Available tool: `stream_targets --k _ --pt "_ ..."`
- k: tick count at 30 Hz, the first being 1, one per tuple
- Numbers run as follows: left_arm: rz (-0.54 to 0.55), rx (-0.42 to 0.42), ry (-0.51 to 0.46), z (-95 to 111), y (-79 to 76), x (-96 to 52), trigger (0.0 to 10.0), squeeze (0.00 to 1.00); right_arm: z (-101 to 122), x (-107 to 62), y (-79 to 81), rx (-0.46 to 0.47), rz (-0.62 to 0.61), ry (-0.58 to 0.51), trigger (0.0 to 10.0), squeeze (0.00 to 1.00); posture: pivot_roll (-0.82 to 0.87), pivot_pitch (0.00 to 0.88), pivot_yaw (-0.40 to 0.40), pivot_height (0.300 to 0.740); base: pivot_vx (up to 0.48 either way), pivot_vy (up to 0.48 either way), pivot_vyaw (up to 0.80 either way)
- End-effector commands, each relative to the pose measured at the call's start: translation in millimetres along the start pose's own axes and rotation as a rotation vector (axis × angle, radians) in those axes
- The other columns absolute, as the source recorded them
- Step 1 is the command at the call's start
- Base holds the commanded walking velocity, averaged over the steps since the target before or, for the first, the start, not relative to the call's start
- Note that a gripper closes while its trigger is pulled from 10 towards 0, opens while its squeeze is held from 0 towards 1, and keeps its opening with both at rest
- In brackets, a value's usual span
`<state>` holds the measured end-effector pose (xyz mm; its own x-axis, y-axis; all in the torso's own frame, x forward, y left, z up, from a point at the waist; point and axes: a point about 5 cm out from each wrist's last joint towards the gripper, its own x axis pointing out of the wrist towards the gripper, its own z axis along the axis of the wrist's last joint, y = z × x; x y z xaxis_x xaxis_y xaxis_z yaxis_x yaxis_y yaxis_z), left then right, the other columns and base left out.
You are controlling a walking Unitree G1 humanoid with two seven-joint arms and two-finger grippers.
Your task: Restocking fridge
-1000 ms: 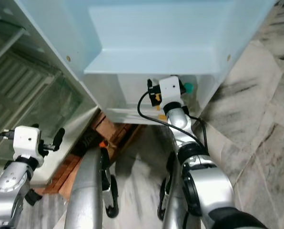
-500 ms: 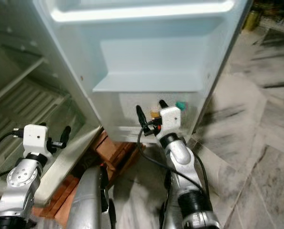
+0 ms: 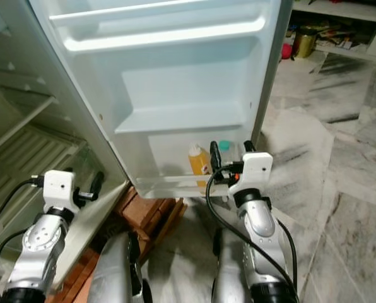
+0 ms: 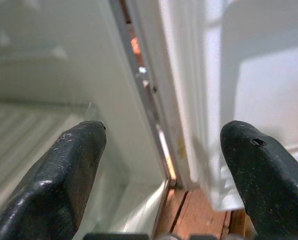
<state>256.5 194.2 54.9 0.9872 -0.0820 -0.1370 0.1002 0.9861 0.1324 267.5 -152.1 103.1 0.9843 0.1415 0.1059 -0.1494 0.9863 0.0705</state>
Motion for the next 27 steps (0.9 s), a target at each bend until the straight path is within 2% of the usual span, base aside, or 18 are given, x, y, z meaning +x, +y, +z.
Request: stream_targets --k 1,9,15,27 --pt "-0.002 0.017 -0.005 1.0 2.7 0.8 10.0 0.00 9.0 4.6 2.1 0.004 -0.001 -0.026 10.0 0.00 0.00 0.000 0.094 0.643 0.000 0.000 0.00" --pt "0.008 0.008 -0.007 -0.4 1.0 -0.4 10.0 0.00 16.2 12.2 -2.0 -0.015 -0.023 -0.033 10.0 0.00 0.00 0.000 0.089 0.698 0.000 0.000 0.00" --pt "0.001 0.007 -0.005 -0.2 0.3 2.4 10.0 0.00 17.4 9.7 -5.9 -0.024 -0.054 -0.030 10.0 0.00 -0.01 0.000 0.094 0.740 0.000 0.000 0.00" --pt "0.020 0.011 0.014 -5.0 -2.4 1.6 10.0 0.00 3.0 -3.4 -8.2 -0.018 -0.076 0.043 10.0 0.00 -0.02 0.000 0.081 0.740 0.000 0.000 0.00"
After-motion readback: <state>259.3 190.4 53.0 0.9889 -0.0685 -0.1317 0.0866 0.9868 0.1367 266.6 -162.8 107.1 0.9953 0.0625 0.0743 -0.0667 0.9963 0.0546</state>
